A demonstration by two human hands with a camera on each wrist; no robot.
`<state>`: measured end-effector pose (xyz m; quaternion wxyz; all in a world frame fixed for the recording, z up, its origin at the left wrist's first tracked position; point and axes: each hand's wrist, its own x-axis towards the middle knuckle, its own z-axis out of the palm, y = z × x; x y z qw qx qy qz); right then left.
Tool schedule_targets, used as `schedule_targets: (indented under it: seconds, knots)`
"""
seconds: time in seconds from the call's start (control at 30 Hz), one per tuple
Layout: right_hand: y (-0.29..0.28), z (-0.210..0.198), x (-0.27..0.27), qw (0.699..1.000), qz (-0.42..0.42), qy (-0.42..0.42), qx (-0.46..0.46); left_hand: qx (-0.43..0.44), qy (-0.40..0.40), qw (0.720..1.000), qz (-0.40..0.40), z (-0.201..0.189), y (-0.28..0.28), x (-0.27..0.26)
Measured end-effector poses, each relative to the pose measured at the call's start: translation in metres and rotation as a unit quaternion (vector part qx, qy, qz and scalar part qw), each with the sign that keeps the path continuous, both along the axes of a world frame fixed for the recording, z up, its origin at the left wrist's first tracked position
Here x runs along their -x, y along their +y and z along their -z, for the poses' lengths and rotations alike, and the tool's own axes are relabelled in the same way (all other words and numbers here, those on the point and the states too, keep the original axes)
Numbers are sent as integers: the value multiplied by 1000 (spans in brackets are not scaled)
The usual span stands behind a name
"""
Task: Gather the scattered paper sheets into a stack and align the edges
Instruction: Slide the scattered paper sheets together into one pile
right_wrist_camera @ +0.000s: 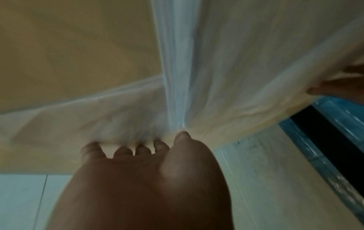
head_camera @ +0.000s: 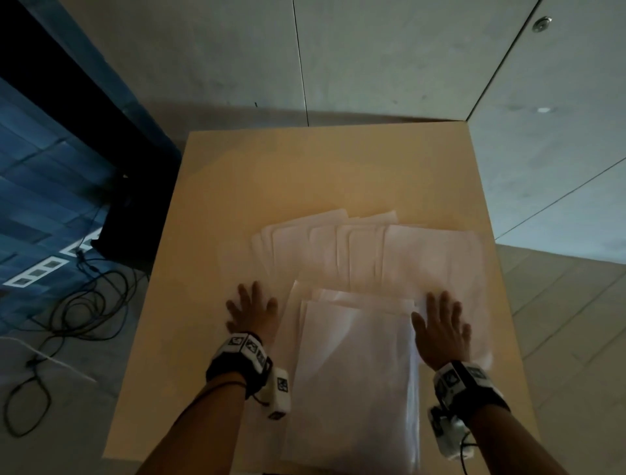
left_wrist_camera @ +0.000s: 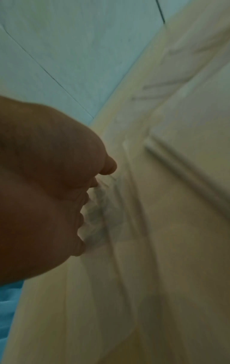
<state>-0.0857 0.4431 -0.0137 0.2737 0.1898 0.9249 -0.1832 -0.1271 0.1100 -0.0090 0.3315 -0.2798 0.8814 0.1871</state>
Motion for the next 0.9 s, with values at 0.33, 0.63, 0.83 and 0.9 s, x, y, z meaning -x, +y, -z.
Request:
schedule_targets:
  seconds: [0.33, 0.63, 0.83, 0.9]
  knots:
    - [6, 2, 14, 999, 41, 4, -14, 25, 32, 998, -47, 0, 15, 13]
    - [-55, -1, 5, 999, 9, 16, 50, -3, 26, 999, 29, -6, 85, 7]
    - [-28, -3, 13, 998, 58, 25, 7, 35, 60, 996, -47, -3, 51, 9]
    - [-34, -2, 8, 998, 57, 19, 23, 27, 56, 997, -47, -1, 56, 3]
